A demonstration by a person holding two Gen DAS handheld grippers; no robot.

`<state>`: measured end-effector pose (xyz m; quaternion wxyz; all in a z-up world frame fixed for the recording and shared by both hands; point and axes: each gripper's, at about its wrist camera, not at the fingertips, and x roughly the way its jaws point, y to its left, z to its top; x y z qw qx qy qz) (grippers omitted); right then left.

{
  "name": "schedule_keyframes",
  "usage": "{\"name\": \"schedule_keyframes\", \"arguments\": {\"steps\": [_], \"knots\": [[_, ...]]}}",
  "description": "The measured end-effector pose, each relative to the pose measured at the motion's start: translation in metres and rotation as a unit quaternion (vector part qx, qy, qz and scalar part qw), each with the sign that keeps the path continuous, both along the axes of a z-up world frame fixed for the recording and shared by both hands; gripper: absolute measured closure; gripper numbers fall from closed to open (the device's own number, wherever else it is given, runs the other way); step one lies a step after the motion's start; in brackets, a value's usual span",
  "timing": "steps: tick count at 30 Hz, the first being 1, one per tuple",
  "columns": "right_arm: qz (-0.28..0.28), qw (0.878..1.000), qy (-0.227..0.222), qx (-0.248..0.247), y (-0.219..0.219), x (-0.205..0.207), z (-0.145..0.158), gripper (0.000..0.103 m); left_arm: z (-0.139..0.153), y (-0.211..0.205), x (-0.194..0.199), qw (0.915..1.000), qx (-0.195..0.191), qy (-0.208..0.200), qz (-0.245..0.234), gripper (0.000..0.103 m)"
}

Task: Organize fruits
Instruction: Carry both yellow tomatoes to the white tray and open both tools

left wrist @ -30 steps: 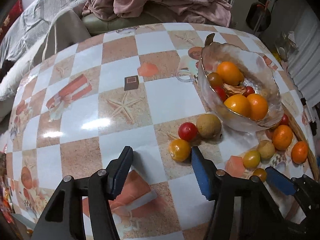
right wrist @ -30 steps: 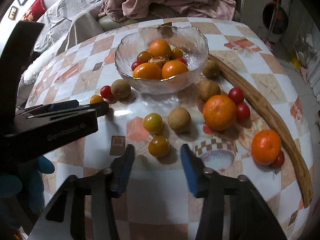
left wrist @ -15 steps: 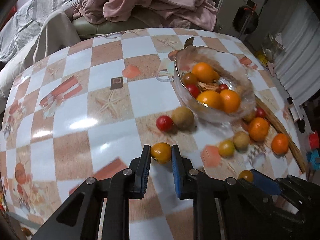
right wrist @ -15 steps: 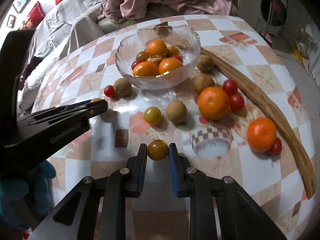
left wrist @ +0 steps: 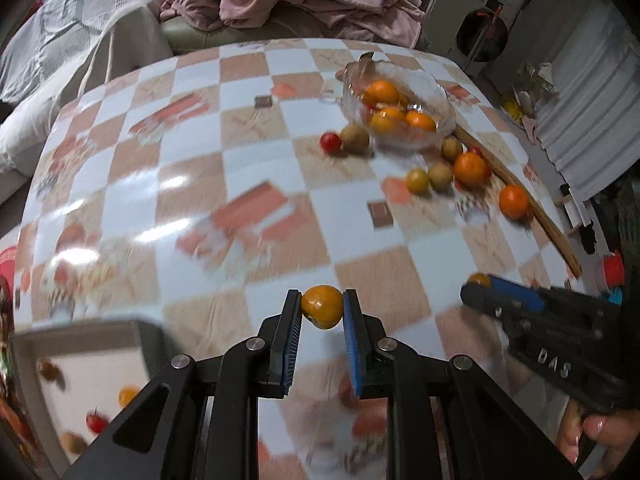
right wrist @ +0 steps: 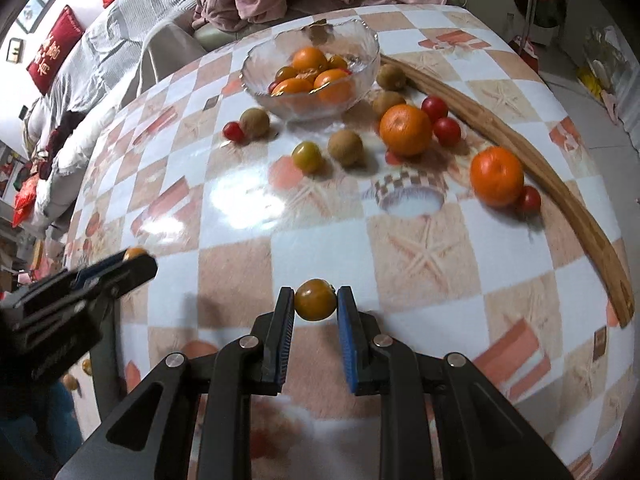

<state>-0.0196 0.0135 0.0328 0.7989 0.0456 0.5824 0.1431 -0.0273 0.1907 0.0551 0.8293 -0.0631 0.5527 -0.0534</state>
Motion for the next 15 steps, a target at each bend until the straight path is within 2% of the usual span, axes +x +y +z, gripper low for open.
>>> {"name": "schedule_keyframes", "arguments": {"steps": [15], "knots": [[0.063,0.998,0.011,-0.004,0.064,-0.051,0.023,0.079,0.017,0.051,-0.074,0.9985,-0.009,0.019,0.050,0.081]]}}
